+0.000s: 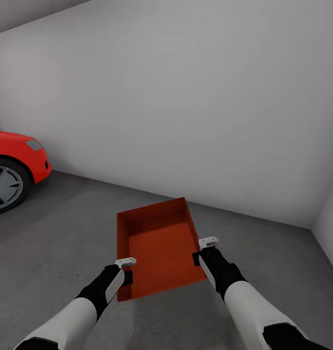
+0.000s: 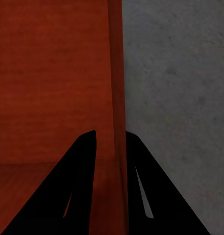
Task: Move the two storage containers from the living room to the garage. In the garage, place one container on the floor and stack the other container on top of it (either order is fine).
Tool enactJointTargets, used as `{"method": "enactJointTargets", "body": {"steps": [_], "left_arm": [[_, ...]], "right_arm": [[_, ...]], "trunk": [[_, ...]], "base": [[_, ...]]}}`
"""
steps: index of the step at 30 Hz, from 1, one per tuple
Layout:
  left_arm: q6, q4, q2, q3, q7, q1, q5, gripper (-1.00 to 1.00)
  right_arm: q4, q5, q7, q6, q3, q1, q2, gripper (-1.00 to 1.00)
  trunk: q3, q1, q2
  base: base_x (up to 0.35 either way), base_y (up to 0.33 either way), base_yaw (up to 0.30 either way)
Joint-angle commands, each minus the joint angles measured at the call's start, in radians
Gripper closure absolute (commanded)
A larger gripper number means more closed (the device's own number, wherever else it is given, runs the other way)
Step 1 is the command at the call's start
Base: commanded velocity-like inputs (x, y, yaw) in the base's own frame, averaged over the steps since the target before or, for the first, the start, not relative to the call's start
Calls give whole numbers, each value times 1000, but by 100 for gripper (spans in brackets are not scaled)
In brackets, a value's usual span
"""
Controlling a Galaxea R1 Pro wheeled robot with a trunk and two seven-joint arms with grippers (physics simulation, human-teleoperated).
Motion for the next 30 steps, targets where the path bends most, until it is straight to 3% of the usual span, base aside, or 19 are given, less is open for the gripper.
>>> {"method": "enactJointTargets", "body": {"steps": [1, 30], "left_arm": [[3, 3, 0, 15, 0, 0, -3, 100], [4, 6, 0, 18, -1, 0, -4, 100]], "right_arm": [[-3, -59, 43, -21, -6, -1, 3, 100], [-1, -59, 40, -18, -6, 0, 2, 100]], "trunk": [[0, 0, 0], [-91, 111, -203]], "base": [[0, 0, 0], [0, 0, 0]]}}
